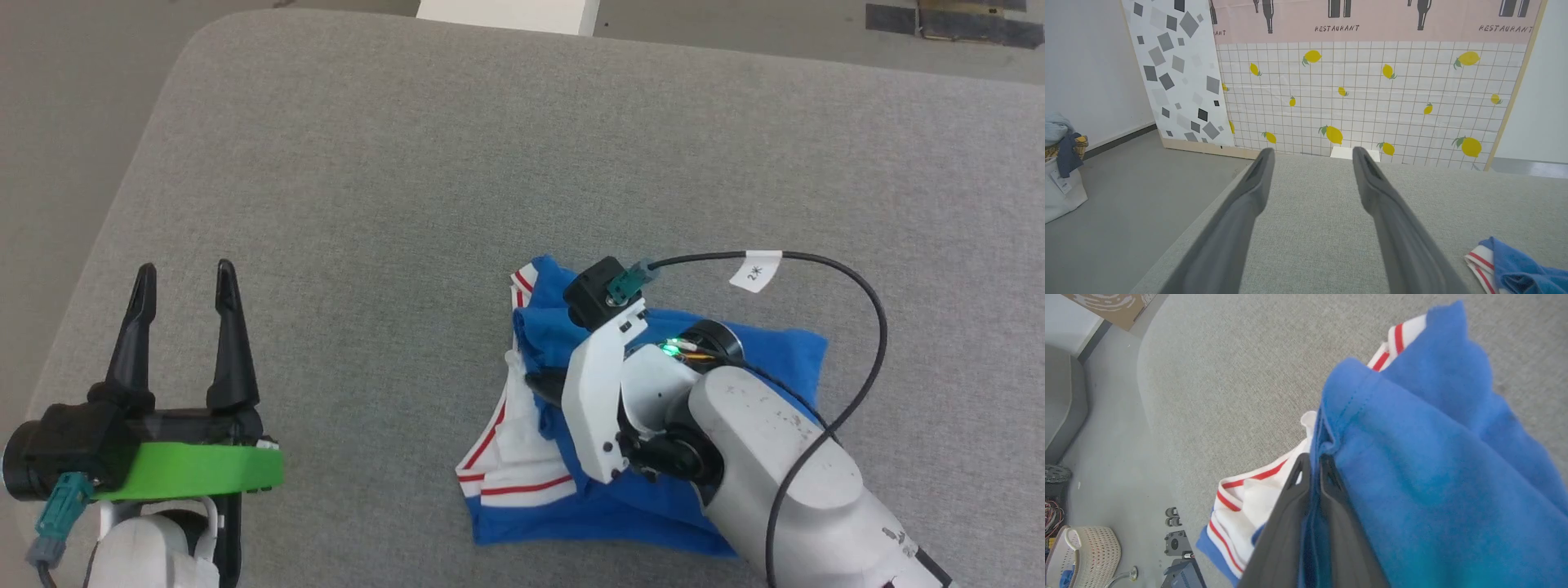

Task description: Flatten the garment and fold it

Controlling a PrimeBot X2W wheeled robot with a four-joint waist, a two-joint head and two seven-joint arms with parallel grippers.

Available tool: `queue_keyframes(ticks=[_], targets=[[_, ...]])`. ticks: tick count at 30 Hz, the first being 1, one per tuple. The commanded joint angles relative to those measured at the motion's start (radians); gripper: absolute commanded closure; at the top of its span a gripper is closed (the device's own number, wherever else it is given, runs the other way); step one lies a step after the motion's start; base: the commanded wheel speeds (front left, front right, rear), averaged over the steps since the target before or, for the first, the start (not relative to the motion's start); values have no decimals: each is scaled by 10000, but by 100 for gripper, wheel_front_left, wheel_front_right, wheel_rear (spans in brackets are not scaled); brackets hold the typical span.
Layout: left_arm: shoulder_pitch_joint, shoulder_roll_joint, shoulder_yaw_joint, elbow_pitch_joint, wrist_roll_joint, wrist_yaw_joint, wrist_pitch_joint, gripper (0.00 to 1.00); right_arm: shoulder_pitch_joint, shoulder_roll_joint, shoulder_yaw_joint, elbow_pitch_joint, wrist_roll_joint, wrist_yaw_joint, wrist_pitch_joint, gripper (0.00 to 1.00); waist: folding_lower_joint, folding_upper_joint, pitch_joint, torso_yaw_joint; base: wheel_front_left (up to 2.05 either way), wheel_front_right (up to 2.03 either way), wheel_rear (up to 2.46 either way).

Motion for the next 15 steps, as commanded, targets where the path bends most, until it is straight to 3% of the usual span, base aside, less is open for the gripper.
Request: queue_keyframes(ticks=[1,8,12,15], targets=[[-182,32,-12,40,-67,-68,-45,0,-228,19,162,33,320,-15,-263,0,-1,0,-51,-39,0,0,0],[-24,94,94,42,-1,-68,-45,0,-835,20,1010,-859,2111,-15,-1385,0,-1,0,-399,-510,0,0,0],[133,114,225,-31,80,-68,-45,0,-1115,20,646,-1163,1958,-15,-1981,0,-1,0,-670,-958,0,0,0],[262,124,357,-105,155,-68,-45,0,-1032,20,-200,-1272,1022,-15,-2161,0,-1,0,-830,-1344,0,0,0]])
